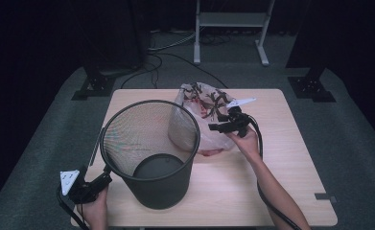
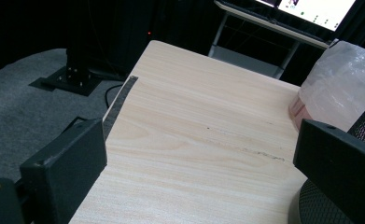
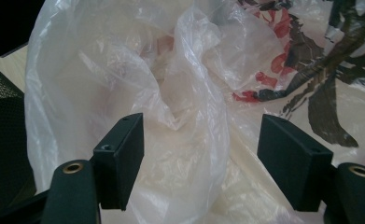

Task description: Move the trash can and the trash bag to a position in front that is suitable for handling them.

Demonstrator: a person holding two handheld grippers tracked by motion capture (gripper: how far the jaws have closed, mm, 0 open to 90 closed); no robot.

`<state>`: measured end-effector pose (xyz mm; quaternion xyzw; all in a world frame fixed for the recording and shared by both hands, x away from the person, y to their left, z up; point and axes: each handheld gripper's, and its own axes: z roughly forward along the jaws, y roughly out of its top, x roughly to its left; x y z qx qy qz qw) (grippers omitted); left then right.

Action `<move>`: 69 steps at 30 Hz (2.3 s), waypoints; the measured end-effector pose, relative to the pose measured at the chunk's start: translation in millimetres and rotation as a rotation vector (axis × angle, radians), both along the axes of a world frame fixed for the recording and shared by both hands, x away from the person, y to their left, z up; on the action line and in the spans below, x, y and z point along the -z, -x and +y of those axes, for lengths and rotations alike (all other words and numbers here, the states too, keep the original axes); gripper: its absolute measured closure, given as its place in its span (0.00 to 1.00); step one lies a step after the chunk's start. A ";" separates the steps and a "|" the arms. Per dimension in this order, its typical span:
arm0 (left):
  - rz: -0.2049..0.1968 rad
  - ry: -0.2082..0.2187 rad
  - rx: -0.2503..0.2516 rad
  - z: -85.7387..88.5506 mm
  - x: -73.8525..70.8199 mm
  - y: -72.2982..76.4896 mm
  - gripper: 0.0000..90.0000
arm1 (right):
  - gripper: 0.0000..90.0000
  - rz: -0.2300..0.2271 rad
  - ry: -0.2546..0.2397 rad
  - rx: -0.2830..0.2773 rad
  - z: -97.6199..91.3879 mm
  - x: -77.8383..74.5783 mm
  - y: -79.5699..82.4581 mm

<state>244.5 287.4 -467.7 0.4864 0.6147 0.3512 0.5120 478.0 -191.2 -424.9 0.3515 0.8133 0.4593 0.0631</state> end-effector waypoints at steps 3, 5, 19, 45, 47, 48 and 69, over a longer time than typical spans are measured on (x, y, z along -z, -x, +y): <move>0.001 -0.003 -0.002 -0.4 0.0 0.1 0.02 | 0.35 0.003 -0.001 -0.001 4.5 1.4 -5.0; -0.001 -0.006 -0.002 -0.7 -0.3 0.0 0.02 | 0.34 0.006 0.005 -0.004 7.1 2.1 -8.2; 0.002 -0.009 0.001 -1.3 0.1 -0.4 0.02 | 0.34 0.021 0.014 -0.014 29.8 -3.0 -27.3; -0.001 -0.004 0.005 -0.1 0.2 -0.5 0.02 | 0.43 0.095 0.094 0.022 54.6 22.3 -46.0; -0.003 0.001 0.005 0.3 0.3 -0.4 0.02 | 0.47 0.096 0.117 0.027 54.8 26.0 -46.1; -0.001 0.002 0.004 0.5 0.3 -0.5 0.02 | 0.50 0.103 0.125 0.027 55.0 27.9 -46.1; 0.000 0.003 -0.003 2.3 0.1 1.4 0.02 | 0.77 0.070 0.199 0.057 52.8 43.9 -36.5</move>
